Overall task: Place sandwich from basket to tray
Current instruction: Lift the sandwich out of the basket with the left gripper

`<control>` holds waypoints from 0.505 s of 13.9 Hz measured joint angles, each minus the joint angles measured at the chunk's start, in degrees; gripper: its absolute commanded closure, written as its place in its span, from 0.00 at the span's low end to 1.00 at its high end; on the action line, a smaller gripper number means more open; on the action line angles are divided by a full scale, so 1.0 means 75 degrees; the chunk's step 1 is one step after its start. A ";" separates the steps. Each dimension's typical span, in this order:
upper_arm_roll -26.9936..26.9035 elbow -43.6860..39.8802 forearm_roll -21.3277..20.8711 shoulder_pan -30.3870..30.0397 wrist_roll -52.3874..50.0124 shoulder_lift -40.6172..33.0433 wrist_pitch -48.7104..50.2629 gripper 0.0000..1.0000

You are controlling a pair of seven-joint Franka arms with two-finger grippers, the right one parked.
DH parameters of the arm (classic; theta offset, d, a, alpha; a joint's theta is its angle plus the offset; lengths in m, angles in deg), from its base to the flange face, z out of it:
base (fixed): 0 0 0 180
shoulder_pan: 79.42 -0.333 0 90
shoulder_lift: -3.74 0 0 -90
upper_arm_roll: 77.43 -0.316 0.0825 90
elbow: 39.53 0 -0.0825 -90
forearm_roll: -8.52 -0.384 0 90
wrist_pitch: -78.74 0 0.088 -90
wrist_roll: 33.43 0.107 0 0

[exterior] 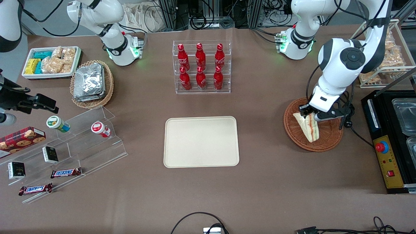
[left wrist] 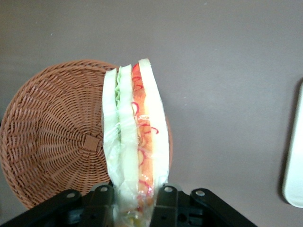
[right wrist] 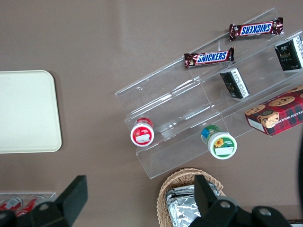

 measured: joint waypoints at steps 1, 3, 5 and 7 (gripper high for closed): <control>0.0063 -0.0115 0.0000 0.0002 0.0000 0.0000 0.0088 0.73; 0.0231 -0.0312 0.0000 0.0003 0.0032 0.0005 0.0282 0.73; 0.0518 -0.0529 -0.0011 0.0010 0.0232 0.0044 0.0455 0.73; 0.0790 -0.0798 -0.0015 0.0017 0.0637 0.0118 0.0665 0.73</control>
